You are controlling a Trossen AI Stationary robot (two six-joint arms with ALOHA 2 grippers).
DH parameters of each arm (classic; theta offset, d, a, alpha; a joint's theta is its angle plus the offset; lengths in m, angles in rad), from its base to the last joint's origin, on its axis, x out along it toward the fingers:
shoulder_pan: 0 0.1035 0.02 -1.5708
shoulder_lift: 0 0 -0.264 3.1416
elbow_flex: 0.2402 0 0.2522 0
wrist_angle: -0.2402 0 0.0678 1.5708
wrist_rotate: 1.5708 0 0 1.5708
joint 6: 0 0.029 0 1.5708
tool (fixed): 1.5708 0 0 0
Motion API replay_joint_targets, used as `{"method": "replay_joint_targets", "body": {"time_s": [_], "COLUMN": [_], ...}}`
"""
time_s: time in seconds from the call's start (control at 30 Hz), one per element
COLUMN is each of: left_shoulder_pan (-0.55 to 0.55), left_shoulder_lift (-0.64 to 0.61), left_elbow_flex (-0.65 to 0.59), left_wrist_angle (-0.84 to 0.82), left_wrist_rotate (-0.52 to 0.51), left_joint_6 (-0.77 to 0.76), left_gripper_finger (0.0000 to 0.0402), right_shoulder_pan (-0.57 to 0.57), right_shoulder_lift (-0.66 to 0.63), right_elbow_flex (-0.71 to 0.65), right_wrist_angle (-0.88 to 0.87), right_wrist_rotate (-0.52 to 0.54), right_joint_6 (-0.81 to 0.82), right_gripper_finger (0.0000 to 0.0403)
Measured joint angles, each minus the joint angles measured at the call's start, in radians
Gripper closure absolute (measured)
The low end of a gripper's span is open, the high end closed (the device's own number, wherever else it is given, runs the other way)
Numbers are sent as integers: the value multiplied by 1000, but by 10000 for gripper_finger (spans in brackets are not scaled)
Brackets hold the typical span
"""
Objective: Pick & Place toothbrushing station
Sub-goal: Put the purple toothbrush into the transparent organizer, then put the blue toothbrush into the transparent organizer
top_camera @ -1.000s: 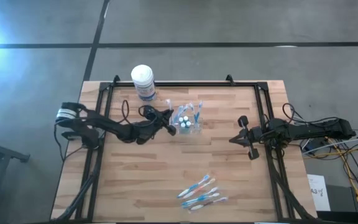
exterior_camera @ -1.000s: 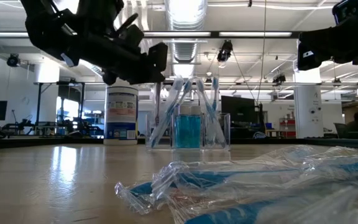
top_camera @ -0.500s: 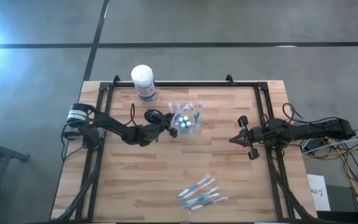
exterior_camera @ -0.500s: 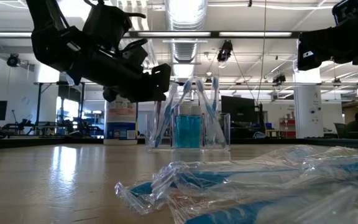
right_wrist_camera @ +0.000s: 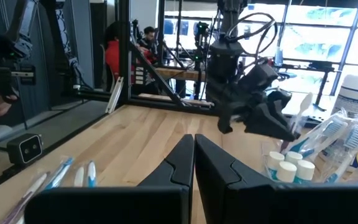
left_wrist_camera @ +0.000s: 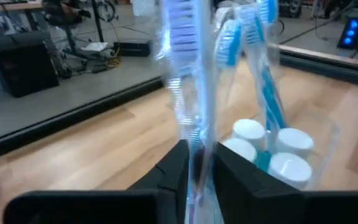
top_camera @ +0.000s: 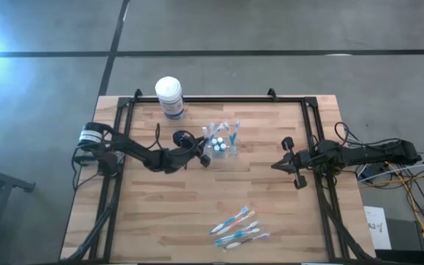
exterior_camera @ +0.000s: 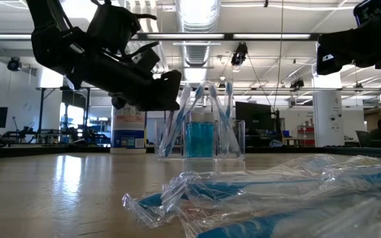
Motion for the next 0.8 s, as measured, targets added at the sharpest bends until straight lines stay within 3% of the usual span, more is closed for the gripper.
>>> {"method": "replay_joint_targets", "body": {"time_s": [0.57, 0.7, 0.8], "left_shoulder_pan": [-37, -114, -194], "left_shoulder_lift": [-306, -380, -389], "left_elbow_flex": [24, 33, 97], "left_wrist_angle": [-297, -347, -496], "left_wrist_rotate": [19, 64, 69], "left_joint_6": [26, 18, -4], "left_gripper_finger": [229, 233, 270], "right_shoulder_pan": [0, 0, 0], "right_shoulder_lift": [-2, 0, 0], "right_elbow_flex": [0, 0, 0], "right_wrist_angle": [-1, -2, -3], "right_wrist_rotate": [0, -1, -1], "right_joint_6": [3, 3, 3], "right_gripper_finger": [394, 394, 394]}}
